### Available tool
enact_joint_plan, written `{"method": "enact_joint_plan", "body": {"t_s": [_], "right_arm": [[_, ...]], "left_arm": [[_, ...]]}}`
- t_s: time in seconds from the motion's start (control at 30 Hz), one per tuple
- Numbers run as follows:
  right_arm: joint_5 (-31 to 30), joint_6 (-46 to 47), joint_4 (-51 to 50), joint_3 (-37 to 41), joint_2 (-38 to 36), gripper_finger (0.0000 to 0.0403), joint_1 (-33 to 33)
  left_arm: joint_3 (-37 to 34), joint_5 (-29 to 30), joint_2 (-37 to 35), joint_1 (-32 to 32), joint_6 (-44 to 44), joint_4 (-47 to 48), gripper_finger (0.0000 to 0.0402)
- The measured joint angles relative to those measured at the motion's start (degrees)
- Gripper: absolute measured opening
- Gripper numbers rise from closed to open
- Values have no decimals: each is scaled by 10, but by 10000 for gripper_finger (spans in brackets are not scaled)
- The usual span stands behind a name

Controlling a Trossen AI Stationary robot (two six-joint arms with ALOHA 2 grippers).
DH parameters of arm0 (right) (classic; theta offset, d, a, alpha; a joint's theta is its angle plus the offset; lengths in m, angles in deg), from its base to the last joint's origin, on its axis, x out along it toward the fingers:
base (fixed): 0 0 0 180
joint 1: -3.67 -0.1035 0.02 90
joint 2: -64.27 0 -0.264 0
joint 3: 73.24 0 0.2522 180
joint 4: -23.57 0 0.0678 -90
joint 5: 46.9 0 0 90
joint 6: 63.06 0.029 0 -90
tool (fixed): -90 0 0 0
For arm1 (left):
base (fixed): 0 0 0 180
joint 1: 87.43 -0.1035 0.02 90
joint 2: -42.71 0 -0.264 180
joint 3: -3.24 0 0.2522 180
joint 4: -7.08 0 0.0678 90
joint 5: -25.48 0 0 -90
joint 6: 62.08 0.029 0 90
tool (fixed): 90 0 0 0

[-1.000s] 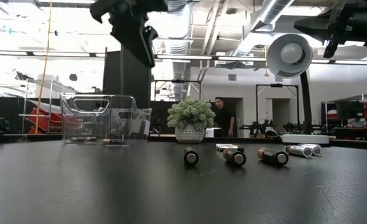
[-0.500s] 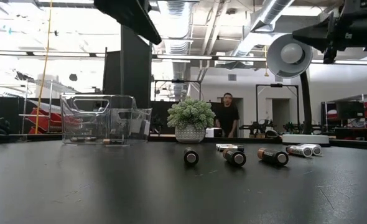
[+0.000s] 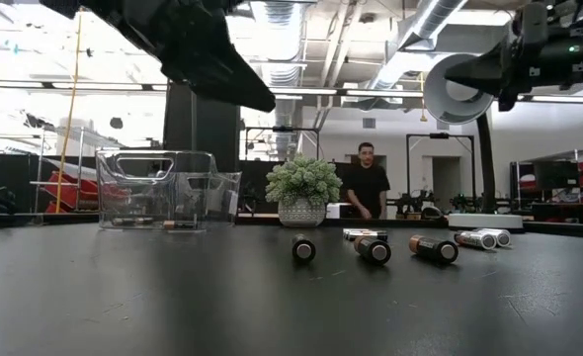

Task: Sort batteries
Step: Put the copper and black battery into the top transparent bin

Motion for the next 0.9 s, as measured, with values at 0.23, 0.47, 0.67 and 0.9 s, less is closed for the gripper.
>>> {"method": "enact_joint_plan", "body": {"t_s": [0.23, 0.47, 0.67, 0.9], "right_arm": [[11, -25, 33, -33, 94, 31, -20], [12, -29, 35, -99, 194, 31, -64], [12, -45, 24, -164, 294, 31, -96], [11, -63, -6, -246, 407, 34, -118]], "left_arm": [[-2, 0, 0, -17, 16, 7, 109], [-2, -1, 0, -25, 22, 7, 109], [-2, -2, 0, -25, 21, 7, 109], [-2, -4, 0, -24, 26, 8, 109]]}}
